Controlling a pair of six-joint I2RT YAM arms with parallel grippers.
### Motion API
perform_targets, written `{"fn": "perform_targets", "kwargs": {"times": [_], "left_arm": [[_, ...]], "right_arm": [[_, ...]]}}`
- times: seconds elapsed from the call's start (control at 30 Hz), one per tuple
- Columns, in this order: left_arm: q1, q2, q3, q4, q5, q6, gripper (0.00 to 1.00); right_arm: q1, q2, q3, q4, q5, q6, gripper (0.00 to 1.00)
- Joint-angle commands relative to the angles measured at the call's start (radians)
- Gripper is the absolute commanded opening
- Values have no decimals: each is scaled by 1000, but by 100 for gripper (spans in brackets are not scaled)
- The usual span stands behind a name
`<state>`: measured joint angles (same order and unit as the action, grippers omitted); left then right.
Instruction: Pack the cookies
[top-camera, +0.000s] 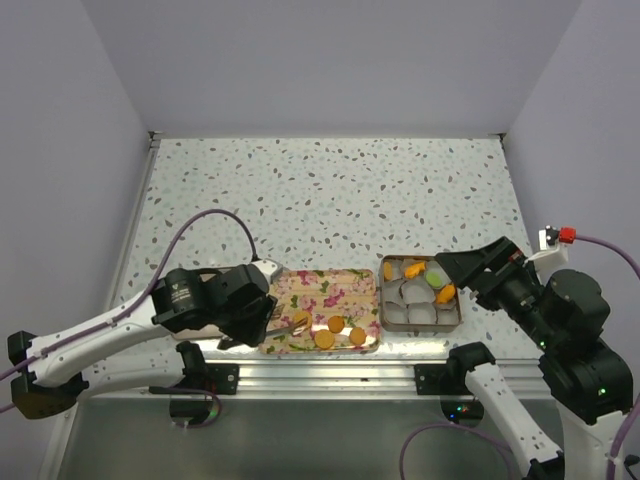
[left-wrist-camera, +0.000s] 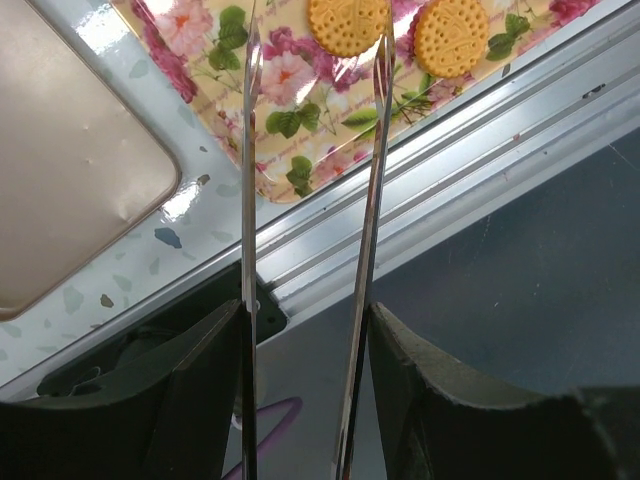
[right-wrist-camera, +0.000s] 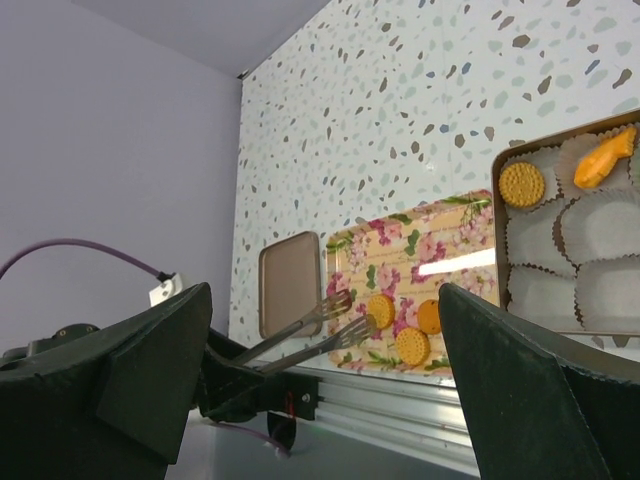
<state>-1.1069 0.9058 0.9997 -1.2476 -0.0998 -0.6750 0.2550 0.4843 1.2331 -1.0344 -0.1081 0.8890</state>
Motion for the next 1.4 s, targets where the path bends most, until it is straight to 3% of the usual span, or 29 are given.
{"fn": "perform_targets", "kwargs": {"times": [0.0,0.67,0.87,0.97,1.03,1.23,1.37], "left_arm": [[-19,11,1,30,8,-26,56],[-96,166,14,74,-18,-8,54],[-155,218,37,22,-69,-43,46],[-175,232,43,2,-86,-66,34],[-182,232,48,-3,-93,-70,32],[-182,271,187,-19,-146,-71,30],[-182,370,388,-27,-181,-17,29]], "right_arm": [[0,-15,-4,-7,-12,22,99],[0,-29,12,-82,7,1,99],[0,-36,17,-101,24,-7,99],[1,-35,12,-99,22,-4,99],[0,-38,8,-95,21,-1,99],[0,-36,6,-81,15,5,99],[0,-20,26,-72,15,4,99]]}}
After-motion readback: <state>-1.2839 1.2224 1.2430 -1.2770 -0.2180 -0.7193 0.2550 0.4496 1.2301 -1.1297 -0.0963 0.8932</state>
